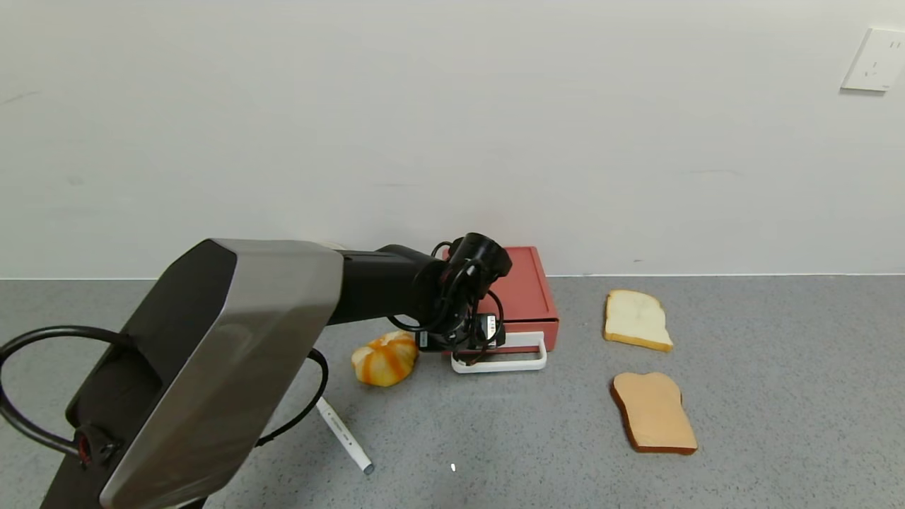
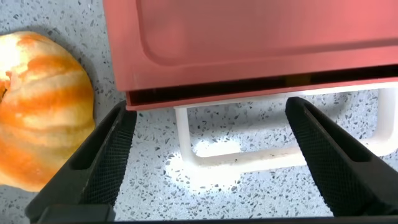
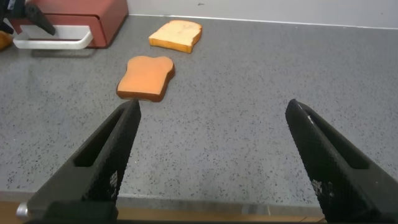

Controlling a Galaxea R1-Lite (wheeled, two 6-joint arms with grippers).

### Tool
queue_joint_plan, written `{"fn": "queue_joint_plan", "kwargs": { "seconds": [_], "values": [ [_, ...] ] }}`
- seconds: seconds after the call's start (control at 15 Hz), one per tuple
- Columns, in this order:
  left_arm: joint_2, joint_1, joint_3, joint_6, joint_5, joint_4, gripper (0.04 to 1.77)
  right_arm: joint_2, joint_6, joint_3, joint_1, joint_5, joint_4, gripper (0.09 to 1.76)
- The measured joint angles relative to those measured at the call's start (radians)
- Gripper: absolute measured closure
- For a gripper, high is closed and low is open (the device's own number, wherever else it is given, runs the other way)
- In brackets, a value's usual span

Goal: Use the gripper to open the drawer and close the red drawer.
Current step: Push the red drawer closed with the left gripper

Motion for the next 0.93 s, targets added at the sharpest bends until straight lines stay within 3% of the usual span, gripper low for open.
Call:
{"fn": "queue_joint_plan", "kwargs": {
  "seconds": [0.93],
  "values": [
    [0.02,0.017,-0.034,0.044,-0.002,-0.033,0.08,0.0,0.0,0.0,-0.001,0.0,0.0,0.14]
  ]
}}
